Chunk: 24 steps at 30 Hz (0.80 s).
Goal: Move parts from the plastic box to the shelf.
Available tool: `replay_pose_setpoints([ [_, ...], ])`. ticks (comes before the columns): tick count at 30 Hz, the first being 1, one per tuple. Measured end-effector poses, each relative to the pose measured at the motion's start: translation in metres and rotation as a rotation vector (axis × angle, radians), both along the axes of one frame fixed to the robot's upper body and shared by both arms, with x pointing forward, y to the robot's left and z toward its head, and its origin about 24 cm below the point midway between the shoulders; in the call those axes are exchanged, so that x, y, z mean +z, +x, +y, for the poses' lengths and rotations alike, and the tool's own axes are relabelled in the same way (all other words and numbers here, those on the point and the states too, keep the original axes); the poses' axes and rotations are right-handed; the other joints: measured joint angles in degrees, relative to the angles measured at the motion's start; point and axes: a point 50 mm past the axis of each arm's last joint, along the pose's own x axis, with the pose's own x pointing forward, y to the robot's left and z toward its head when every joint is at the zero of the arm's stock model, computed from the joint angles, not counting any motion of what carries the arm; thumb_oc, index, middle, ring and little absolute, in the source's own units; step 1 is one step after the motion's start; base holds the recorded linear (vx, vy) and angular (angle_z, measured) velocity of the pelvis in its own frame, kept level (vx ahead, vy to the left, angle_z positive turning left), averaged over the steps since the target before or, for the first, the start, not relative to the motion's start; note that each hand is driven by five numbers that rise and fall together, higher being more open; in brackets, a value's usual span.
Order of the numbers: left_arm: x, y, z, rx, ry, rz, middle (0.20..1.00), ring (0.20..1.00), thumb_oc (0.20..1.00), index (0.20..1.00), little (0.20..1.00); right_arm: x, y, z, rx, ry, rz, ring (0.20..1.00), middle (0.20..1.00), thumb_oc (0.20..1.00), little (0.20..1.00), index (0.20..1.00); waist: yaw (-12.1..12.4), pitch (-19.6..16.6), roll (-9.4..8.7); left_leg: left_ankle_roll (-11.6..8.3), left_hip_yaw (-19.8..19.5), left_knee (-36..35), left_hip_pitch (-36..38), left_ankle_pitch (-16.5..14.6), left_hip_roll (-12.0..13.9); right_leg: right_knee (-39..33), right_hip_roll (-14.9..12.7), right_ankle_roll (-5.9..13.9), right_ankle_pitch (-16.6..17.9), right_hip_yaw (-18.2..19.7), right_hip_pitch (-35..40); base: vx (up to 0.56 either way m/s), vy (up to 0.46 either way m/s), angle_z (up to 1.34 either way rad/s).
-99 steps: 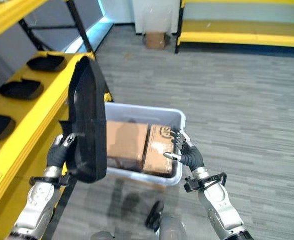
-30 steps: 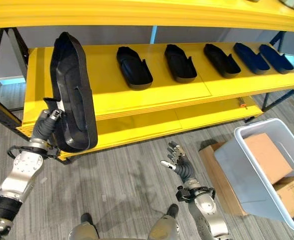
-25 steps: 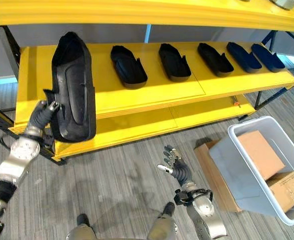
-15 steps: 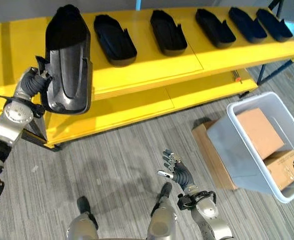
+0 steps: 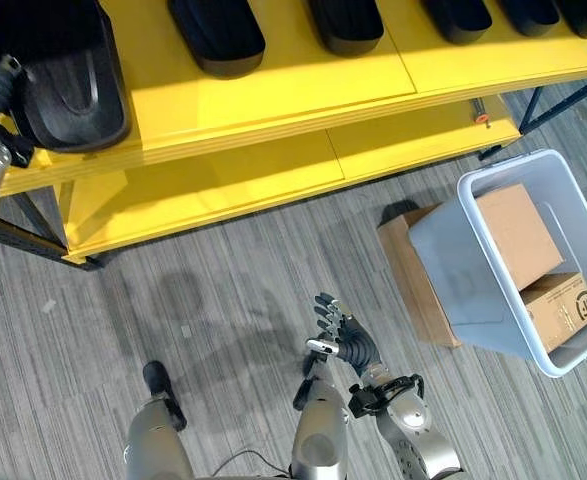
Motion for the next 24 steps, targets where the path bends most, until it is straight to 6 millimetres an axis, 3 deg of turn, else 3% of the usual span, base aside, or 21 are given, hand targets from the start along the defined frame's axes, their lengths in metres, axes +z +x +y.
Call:
replay_pose_setpoints([
  [4, 0.003, -0.004, 0.007, 0.014, -0.029, -0.015, 0.2, 0.2, 0.2, 0.2, 0.2, 0.001, -0.002, 0.0, 0.0, 0.005, -0.001, 1.0, 1.0, 1.0, 1.0, 1.0, -0.2, -0.1, -0.12, 0.96, 0.1, 1.3, -1.5, -0.7, 0.0, 0.1, -0.1, -1.39, 3.3, 0.0, -1.5, 0.03, 0.047, -0.02],
  [9, 0.008, -0.008, 0.014, 0.046, -0.037, -0.019, 0.2, 0.2, 0.2, 0.2, 0.2, -0.005, -0.01, -0.001, -0.005, 0.013, 0.032, 1.0, 1.0, 1.0, 1.0, 1.0, -0.5, -0.4, -0.52, 2.32, 0.1, 3.9, -4.7, -2.1, -0.5, 0.0, -0.8, -6.28, 7.3, 0.5, -4.1, 0.04, 0.068, 0.01],
  [15, 0.013, -0.009, 0.015, 0.053, -0.032, -0.028, 0.2, 0.2, 0.2, 0.2, 0.2, -0.005, -0.01, -0.003, -0.007, 0.018, 0.029, 1.0, 1.0, 1.0, 1.0, 1.0, -1.2, -1.0, -1.08, 3.01, -0.5, 6.7, -8.8, -2.7, -1.0, 0.0, -1.3, -6.3, 7.4, 0.9, -6.4, 0.04, 0.053, 0.04],
  [19, 0.032, -0.014, 0.016, 0.058, -0.025, -0.075, 0.2, 0.2, 0.2, 0.2, 0.2, -0.002, -0.008, -0.01, -0.038, 0.021, 0.018, 1.0, 1.0, 1.0, 1.0, 1.0, -2.4, -1.3, -1.35, 4.59, -0.9, 13.9, -14.7, -6.3, -1.0, 0.1, -2.4, -6.31, 7.4, 1.5, -8.9, 0.03, 0.059, 0.01],
  [22, 0.038, -0.014, 0.014, 0.055, -0.015, -0.085, 0.2, 0.2, 0.2, 0.2, 0.2, -0.004, -0.011, -0.009, -0.038, 0.024, 0.03, 1.0, 1.0, 1.0, 1.0, 1.0, -2.4, -1.5, -1.49, 5.22, -1.1, 15.1, -16.2, -7.0, -0.9, 0.1, -2.6, -6.35, 7.4, 1.5, -9.7, 0.03, 0.065, 0.0],
  [23, 0.038, -0.014, 0.014, 0.056, -0.017, -0.084, 0.404, 0.404, 0.404, 0.404, 0.404, -0.005, -0.012, -0.01, -0.038, 0.024, 0.032, 1.0, 1.0, 1.0, 1.0, 1.0, -2.4, -1.6, -1.52, 5.28, -1.1, 15.2, -16.5, -7.0, -1.1, 0.0, -2.6, -6.5, 7.5, 1.5, -9.9, 0.0, 0.0, 0.0],
  [24, 0.04, -0.016, 0.017, 0.063, -0.014, -0.09, 1.0, 1.0, 1.0, 1.0, 1.0, -0.005, -0.011, -0.01, -0.039, 0.024, 0.031, 1.0, 1.0, 1.0, 1.0, 1.0, -2.4, -1.7, -1.55, 5.39, -1.0, 15.1, -16.9, -6.9, -1.1, -0.4, -2.5, -7.11, 8.0, 1.6, -10.4, 0.04, 0.021, 0.0],
])
